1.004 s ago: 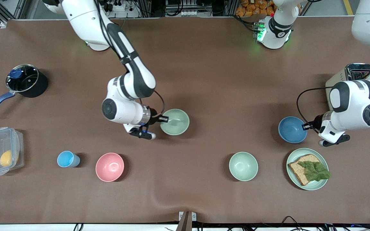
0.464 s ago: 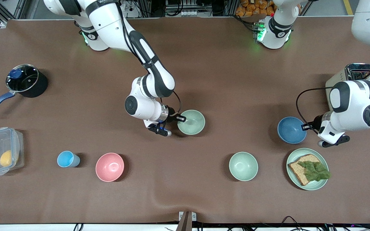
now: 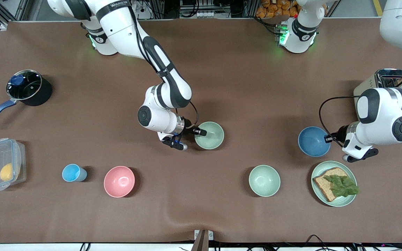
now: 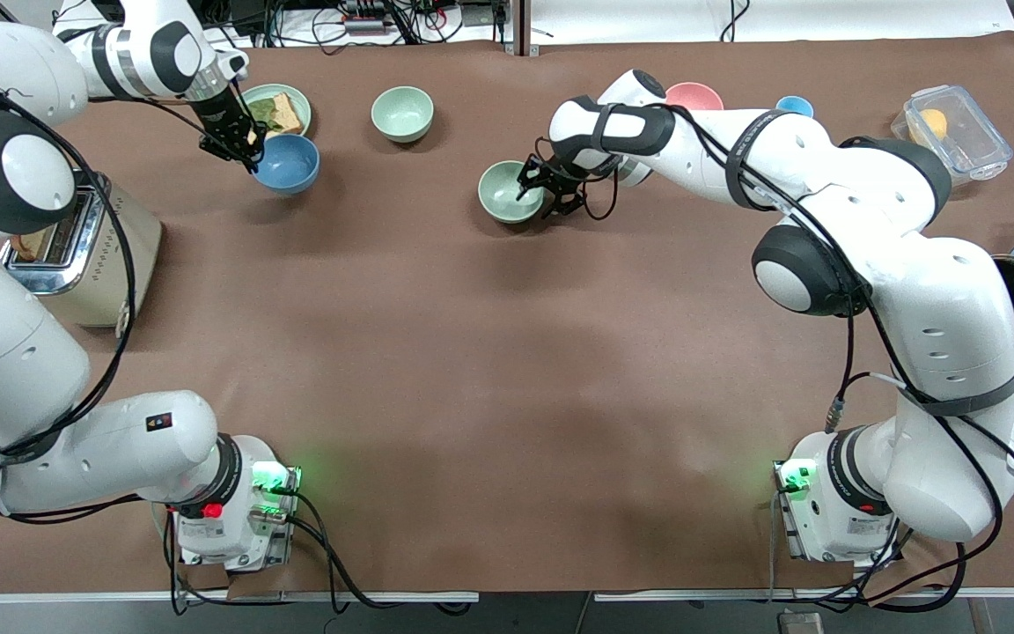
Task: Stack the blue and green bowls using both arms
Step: 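Carry the green bowl with the right gripper toward the blue bowl, then lift the blue bowl with the left gripper toward the green bowl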
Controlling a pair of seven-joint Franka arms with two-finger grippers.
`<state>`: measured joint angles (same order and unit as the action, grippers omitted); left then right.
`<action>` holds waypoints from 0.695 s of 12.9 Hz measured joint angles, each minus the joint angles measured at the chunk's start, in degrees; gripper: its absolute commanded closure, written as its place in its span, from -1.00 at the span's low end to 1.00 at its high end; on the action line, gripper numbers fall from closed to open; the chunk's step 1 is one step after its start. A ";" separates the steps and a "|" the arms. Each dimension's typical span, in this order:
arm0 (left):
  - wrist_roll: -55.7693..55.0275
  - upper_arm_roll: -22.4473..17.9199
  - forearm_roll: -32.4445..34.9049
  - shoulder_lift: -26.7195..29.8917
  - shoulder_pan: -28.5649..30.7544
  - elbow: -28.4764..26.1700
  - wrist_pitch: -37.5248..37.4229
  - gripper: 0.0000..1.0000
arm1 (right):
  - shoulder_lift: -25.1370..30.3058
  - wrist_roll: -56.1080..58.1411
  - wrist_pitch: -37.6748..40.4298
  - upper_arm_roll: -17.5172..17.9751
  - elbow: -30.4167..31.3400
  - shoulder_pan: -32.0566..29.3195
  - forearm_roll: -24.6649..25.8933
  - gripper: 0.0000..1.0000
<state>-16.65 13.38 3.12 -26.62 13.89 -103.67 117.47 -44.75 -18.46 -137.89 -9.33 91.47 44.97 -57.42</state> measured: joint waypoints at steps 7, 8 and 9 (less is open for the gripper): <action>-4.52 3.84 0.00 2.01 -0.10 2.04 -3.58 1.00 | 8.10 -12.19 1.80 -2.89 1.35 -0.46 -0.17 -1.00; -5.89 5.05 0.00 2.60 -0.12 2.20 -4.09 1.00 | 10.31 -13.48 2.99 -4.29 3.15 -0.54 -0.17 -1.00; -7.43 6.33 0.00 2.99 -0.13 2.64 -4.89 1.00 | 12.04 -15.47 5.77 -6.28 4.64 -0.60 -0.17 -1.00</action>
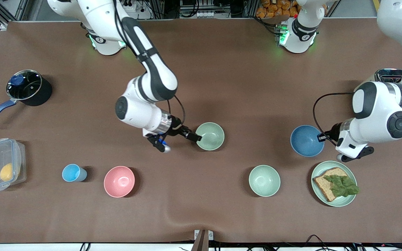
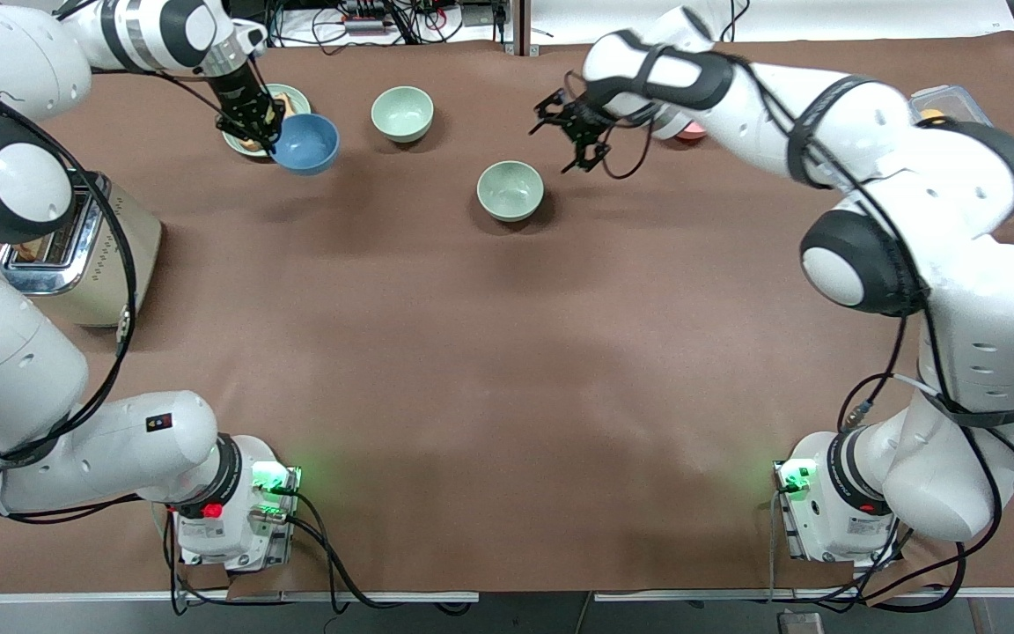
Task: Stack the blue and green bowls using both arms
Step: 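Lift the blue bowl with the left gripper toward the green bowl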
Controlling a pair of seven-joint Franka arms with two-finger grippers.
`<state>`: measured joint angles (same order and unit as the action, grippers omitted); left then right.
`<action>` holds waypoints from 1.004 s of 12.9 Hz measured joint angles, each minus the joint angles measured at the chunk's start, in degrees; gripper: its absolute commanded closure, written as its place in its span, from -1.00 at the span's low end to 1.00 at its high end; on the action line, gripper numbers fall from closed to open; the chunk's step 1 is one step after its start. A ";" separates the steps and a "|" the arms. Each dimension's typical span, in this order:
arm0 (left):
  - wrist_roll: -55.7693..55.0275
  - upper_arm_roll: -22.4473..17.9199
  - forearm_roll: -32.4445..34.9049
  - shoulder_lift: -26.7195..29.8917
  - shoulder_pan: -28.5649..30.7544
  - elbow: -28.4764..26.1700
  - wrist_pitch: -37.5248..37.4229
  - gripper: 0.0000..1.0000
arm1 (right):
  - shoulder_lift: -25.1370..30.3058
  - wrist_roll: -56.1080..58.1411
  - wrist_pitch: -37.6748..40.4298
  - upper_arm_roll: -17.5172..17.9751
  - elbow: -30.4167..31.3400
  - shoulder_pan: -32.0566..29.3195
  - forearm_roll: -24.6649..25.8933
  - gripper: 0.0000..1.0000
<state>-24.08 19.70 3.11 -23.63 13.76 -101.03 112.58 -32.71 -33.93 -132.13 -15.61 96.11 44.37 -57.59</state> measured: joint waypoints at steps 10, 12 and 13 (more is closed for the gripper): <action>-22.77 12.94 0.00 -0.04 -0.78 2.51 -1.62 1.00 | -7.66 -30.14 2.85 -6.35 -2.48 -2.80 0.33 -1.00; -26.73 13.31 0.00 -0.69 -2.45 2.53 -1.56 1.00 | -9.84 -32.77 0.00 -6.12 -2.95 -1.20 0.61 -1.00; -28.86 13.34 0.00 -1.09 -3.50 2.55 -1.54 1.00 | -10.60 -34.03 -1.61 -5.94 -3.11 0.05 0.66 -1.00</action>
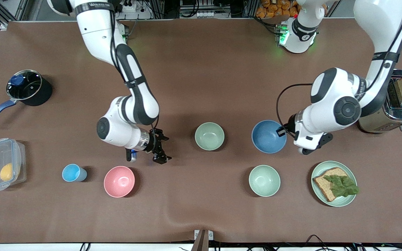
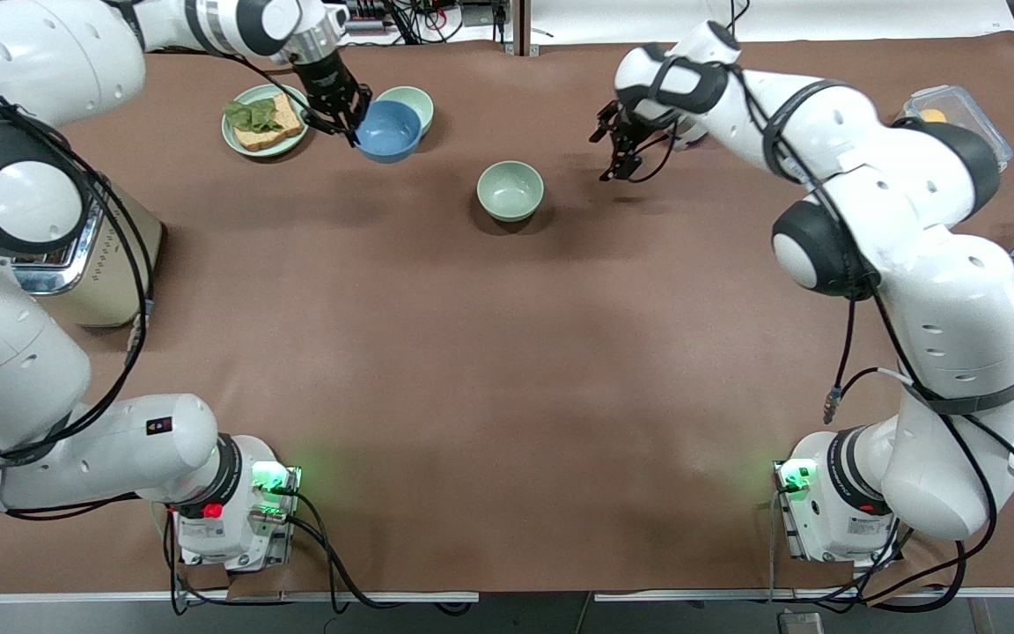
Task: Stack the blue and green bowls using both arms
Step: 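Lift the blue bowl with the left gripper toward the green bowl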
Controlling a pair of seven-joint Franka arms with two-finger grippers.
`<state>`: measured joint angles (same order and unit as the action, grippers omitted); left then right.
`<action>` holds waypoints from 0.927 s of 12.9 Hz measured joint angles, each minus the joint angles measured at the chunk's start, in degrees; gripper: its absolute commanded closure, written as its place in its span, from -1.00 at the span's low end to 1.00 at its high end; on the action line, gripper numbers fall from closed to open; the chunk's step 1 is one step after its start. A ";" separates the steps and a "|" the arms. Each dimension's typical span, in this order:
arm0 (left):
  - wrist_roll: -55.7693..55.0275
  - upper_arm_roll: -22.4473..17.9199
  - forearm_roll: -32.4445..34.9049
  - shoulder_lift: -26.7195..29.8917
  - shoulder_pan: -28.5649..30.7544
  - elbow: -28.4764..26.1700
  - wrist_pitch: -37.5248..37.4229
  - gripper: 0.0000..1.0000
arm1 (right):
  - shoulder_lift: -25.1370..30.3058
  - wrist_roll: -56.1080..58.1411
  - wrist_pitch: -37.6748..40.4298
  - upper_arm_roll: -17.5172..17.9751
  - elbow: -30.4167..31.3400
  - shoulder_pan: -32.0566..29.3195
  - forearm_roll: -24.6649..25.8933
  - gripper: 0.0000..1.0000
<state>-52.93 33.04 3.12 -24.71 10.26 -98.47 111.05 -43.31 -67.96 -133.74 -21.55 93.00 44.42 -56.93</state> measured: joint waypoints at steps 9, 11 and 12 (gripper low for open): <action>-18.15 0.21 0.00 -6.92 -10.93 6.64 1.75 1.00 | -3.84 -2.84 -2.69 2.91 -4.44 3.81 0.09 -1.00; -21.34 0.16 0.00 -9.04 -13.56 8.40 3.70 1.00 | -4.71 -2.77 -2.81 3.38 -5.01 3.96 0.28 -1.00; -22.07 0.13 0.00 -9.88 -14.71 8.93 4.94 1.00 | -5.24 -2.78 -3.13 3.48 -5.38 4.11 0.35 -1.00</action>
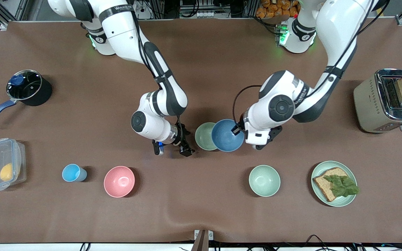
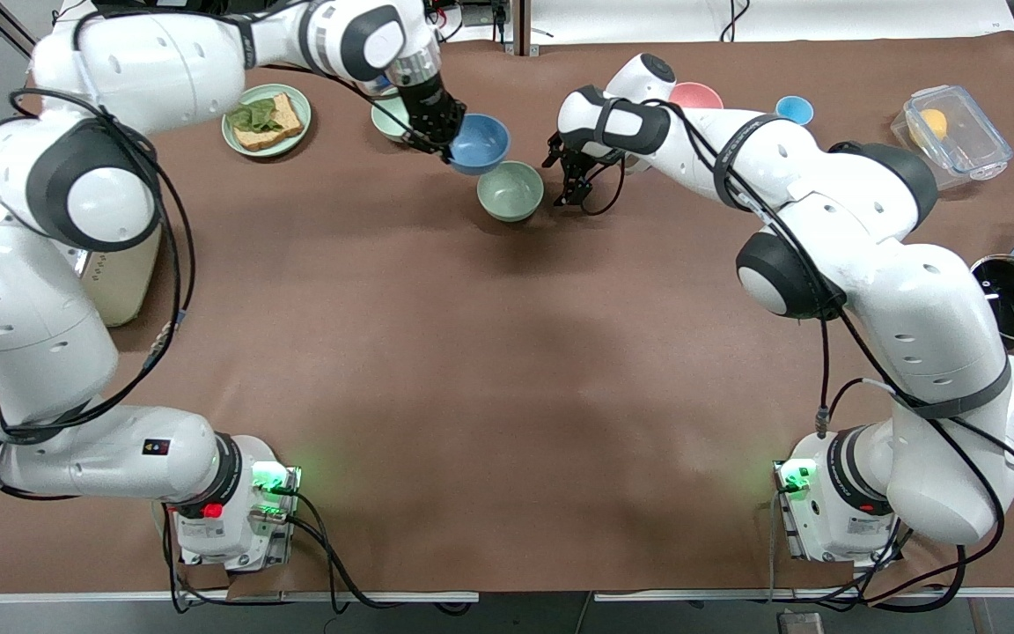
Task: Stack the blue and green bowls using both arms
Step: 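Lift the blue bowl with the left gripper toward the green bowl, then lower the blue bowl into the green bowl with the left gripper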
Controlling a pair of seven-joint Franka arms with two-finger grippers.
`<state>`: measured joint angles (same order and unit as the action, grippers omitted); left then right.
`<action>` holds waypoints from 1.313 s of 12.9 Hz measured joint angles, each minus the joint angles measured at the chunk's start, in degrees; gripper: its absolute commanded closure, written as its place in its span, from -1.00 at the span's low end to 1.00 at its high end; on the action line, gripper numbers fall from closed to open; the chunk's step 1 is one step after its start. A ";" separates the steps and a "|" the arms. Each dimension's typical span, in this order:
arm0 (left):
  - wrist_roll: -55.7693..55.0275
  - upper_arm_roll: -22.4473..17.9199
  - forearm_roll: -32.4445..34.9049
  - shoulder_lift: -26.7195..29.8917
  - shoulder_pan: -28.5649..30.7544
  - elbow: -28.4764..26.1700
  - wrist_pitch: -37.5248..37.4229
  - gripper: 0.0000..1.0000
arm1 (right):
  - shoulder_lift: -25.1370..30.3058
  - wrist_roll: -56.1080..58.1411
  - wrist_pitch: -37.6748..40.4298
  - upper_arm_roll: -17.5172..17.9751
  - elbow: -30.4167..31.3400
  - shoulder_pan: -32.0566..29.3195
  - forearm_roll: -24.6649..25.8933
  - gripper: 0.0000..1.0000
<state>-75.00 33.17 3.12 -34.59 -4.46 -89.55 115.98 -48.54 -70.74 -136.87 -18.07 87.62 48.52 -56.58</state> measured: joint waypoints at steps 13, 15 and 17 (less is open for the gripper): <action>-0.44 -0.25 3.23 -5.12 -4.54 -0.23 7.98 1.00 | -1.00 -0.08 -0.68 -0.46 -0.76 -0.04 0.04 -1.00; -0.44 -0.27 4.46 -5.32 -4.55 -1.30 8.90 1.00 | -1.01 -0.11 -0.68 -0.49 -0.76 -0.13 0.04 -1.00; -0.44 -0.31 4.73 -5.46 -4.55 -2.30 9.99 1.00 | -1.02 -0.12 -0.68 -0.49 -0.77 -0.14 0.04 -1.00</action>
<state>-75.44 32.87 7.85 -40.05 -9.00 -91.85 125.97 -49.56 -70.86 -137.55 -18.56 86.86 48.39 -56.54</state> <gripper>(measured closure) 0.956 0.000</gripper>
